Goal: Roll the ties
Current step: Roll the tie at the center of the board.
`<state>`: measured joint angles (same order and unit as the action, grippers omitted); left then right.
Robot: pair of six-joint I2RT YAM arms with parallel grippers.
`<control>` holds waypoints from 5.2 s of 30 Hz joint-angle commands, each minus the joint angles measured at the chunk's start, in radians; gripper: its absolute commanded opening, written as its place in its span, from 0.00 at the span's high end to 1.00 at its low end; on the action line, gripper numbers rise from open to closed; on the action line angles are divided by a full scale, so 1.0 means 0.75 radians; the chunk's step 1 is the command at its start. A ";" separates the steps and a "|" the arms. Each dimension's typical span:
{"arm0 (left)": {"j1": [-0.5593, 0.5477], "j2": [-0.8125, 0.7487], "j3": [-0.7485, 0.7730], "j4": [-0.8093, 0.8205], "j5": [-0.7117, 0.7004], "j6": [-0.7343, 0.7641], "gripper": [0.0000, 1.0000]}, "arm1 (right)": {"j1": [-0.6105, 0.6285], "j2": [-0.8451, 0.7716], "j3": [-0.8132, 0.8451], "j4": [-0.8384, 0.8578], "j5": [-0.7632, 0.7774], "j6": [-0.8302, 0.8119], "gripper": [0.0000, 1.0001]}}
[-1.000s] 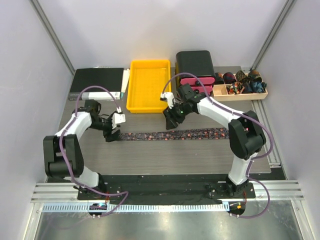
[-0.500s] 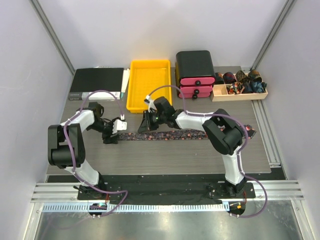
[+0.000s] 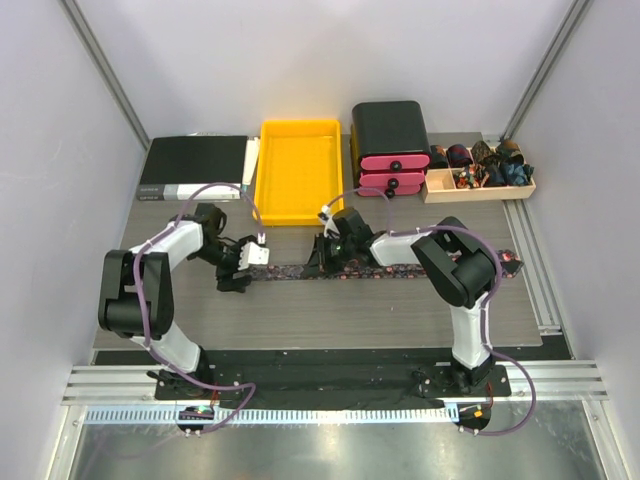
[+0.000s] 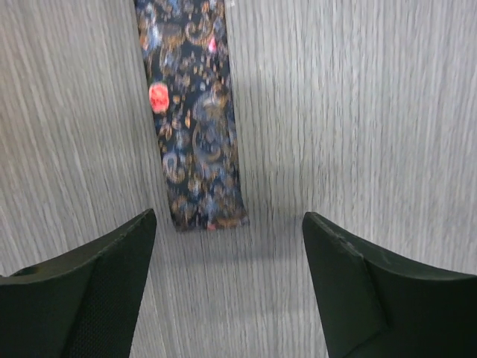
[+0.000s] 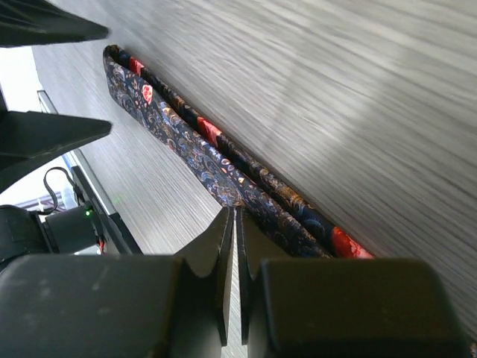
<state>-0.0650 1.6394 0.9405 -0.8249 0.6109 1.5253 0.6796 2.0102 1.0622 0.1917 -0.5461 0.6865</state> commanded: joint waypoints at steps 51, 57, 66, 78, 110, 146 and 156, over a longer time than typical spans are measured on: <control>-0.621 0.054 0.061 0.427 -0.270 -0.758 0.57 | -0.321 -0.160 -0.246 -0.190 -0.139 -0.224 0.84; -0.621 -0.018 0.065 0.388 -0.271 -0.766 0.66 | -0.301 -0.171 -0.267 -0.164 -0.162 -0.197 0.83; -0.621 0.017 0.194 0.251 -0.252 -0.751 0.71 | -0.282 -0.279 -0.246 -0.127 -0.253 -0.116 0.81; -0.623 0.107 0.292 0.110 -0.256 -0.745 0.72 | -0.268 -0.269 -0.206 0.037 -0.284 0.046 0.75; -0.324 0.027 -0.158 0.883 -0.240 -2.870 0.60 | -0.223 -0.060 -0.156 -0.069 -0.157 -0.034 0.76; -0.525 -0.053 0.014 0.932 -0.213 -2.995 1.00 | -0.180 -0.030 -0.144 -0.035 -0.151 -0.001 0.75; -0.598 0.129 0.071 1.053 -0.187 -3.101 1.00 | -0.180 -0.081 -0.165 -0.033 -0.155 -0.005 0.75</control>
<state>-0.4931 1.7035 0.9520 -0.1040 0.4427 -0.7547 0.5308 1.9572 0.9463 0.1814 -0.7181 0.6952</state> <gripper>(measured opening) 0.008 0.245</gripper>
